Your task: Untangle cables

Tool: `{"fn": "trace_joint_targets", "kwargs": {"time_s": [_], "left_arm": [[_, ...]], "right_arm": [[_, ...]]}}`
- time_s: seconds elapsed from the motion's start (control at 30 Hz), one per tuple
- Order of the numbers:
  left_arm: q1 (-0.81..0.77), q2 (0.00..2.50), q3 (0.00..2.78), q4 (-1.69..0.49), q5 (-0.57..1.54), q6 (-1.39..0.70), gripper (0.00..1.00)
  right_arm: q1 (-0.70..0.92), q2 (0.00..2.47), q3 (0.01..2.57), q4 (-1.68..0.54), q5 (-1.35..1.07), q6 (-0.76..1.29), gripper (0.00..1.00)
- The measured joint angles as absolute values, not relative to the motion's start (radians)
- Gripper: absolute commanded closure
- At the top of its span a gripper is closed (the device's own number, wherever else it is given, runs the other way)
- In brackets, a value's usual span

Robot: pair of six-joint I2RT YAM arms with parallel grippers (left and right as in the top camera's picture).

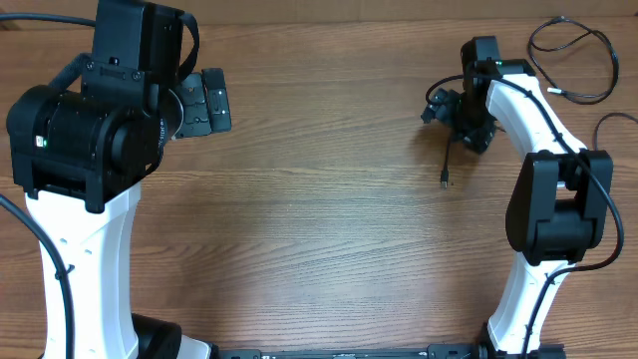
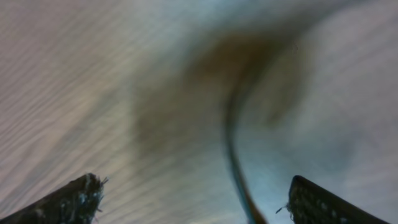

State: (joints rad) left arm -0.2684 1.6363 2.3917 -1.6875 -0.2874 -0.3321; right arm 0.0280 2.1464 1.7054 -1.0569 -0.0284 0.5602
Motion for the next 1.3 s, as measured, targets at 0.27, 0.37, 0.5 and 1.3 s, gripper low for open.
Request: {"fn": "trace_joint_targets", "kwargs": {"time_s": [0.27, 0.37, 0.5, 1.3], "left_arm": [[-0.268, 1.636, 2.392, -1.687, -0.287, -0.332, 0.00], [-0.268, 1.636, 2.392, -1.687, -0.287, -0.332, 0.00], [-0.268, 1.636, 2.392, -1.687, -0.287, -0.332, 0.00], [-0.268, 1.636, 2.392, -1.687, -0.287, -0.329, 0.00]], "right_arm": [[0.020, 2.146, 1.705, -1.084, 0.045, 0.682, 0.06], [0.022, 2.147, 1.705, -1.058, 0.056, 0.693, 0.08], [0.027, 2.147, 1.687, -1.005, 0.060, 0.702, 0.09], [0.026, 2.148, 1.543, -0.873, 0.044, 0.653, 0.96]]}}
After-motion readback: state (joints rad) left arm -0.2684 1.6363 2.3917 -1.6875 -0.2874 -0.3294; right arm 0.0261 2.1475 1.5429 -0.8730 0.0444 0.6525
